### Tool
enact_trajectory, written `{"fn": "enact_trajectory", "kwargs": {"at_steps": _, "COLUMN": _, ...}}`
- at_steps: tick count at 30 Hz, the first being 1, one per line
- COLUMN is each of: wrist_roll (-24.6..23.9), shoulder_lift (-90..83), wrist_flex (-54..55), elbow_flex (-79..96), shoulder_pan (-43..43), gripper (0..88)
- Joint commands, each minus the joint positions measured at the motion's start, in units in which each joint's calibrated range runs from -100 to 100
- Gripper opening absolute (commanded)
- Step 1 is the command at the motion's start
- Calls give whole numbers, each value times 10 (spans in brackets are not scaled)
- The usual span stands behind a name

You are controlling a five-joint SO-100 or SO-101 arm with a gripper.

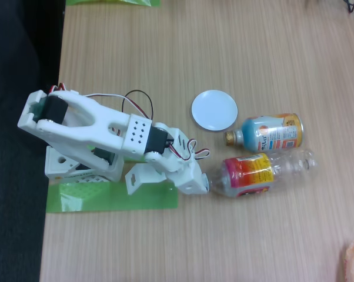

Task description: Pick up the plastic bottle and stand it up on the white place

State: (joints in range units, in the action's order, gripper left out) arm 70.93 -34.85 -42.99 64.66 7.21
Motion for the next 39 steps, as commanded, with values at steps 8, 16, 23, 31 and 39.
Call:
{"fn": "enact_trajectory", "kwargs": {"at_steps": 8, "wrist_roll": -2, "shoulder_lift": -48, "wrist_flex": -4, "elbow_flex": -80, "shoulder_pan": -4, "gripper": 45}}
{"fn": "enact_trajectory", "kwargs": {"at_steps": 16, "wrist_roll": -2, "shoulder_lift": -136, "wrist_flex": -5, "elbow_flex": -67, "shoulder_pan": -1, "gripper": 46}}
{"fn": "enact_trajectory", "kwargs": {"at_steps": 23, "wrist_roll": -62, "shoulder_lift": -223, "wrist_flex": -5, "elbow_flex": -59, "shoulder_pan": -50, "gripper": 86}}
{"fn": "enact_trajectory", "kwargs": {"at_steps": 31, "wrist_roll": -89, "shoulder_lift": -303, "wrist_flex": -5, "elbow_flex": -58, "shoulder_pan": -138, "gripper": 117}}
{"fn": "enact_trajectory", "kwargs": {"at_steps": 39, "wrist_roll": -118, "shoulder_lift": -396, "wrist_flex": -6, "elbow_flex": -25, "shoulder_pan": -170, "gripper": 117}}
